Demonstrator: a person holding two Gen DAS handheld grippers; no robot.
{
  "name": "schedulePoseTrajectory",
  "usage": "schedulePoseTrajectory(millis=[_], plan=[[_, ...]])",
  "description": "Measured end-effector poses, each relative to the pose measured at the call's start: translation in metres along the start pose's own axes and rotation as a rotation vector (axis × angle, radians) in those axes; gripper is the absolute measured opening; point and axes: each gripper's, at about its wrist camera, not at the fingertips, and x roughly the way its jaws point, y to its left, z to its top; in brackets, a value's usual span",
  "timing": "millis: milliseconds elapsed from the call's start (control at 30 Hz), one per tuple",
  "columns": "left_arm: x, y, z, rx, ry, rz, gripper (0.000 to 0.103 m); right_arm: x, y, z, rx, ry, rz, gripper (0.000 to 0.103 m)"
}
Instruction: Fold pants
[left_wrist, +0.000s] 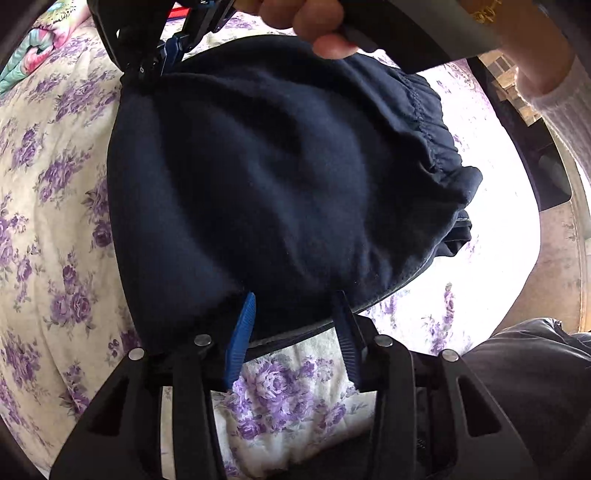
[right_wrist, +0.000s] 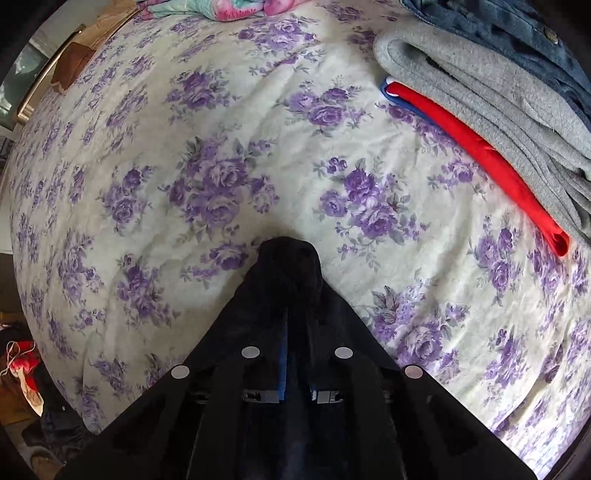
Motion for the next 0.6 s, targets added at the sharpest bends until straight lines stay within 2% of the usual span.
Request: schedulePoseTrajectory(millis=[33,67,133,167,200,233,267,367,433,500,600], plan=[[-0.005,0.004,0.000,-0.010,0.000,-0.016,0.041,-0.009,0.000,-0.003,0.003,-0.007,0.011,0.030],[-0.012,0.007,0.001,-0.016,-0.005,-0.026,0.042,-0.021,-0.002,-0.007,0.016,-0.025,0.008,0.038],[-0.034,0.017,0.002,-0.037,-0.051,-0.029,0.045,-0.059,-0.012,-0.023,0.043,-0.117,0.030,0.049],[-0.049,0.026,0.002,-0.056,-0.088,-0.038,0.055,-0.079,-0.019,-0.036,0.058,-0.162,0.040,0.054],[-0.063,0.035,0.002,-0.081,-0.127,-0.049,0.063,-0.096,-0.027,-0.051,0.077,-0.204,0.037,0.068],[-0.077,0.048,0.002,-0.120,-0.168,-0.059,0.078,-0.111,-0.035,-0.068,0.099,-0.239,0.028,0.075],[-0.085,0.058,0.003,-0.159,-0.193,-0.064,0.085,-0.122,-0.044,-0.087,0.124,-0.265,0.019,0.077],[-0.087,0.090,0.009,-0.257,-0.183,-0.041,0.085,-0.135,-0.068,-0.143,0.233,-0.270,-0.006,0.078],[-0.080,0.106,0.015,-0.295,-0.158,-0.010,0.085,-0.135,-0.083,-0.180,0.323,-0.273,-0.019,0.078],[-0.071,0.111,0.021,-0.320,-0.140,-0.015,0.085,-0.137,-0.095,-0.218,0.424,-0.288,-0.025,0.078],[-0.048,0.107,0.028,-0.331,-0.099,-0.019,0.085,-0.119,-0.101,-0.261,0.575,-0.282,0.036,0.078]])
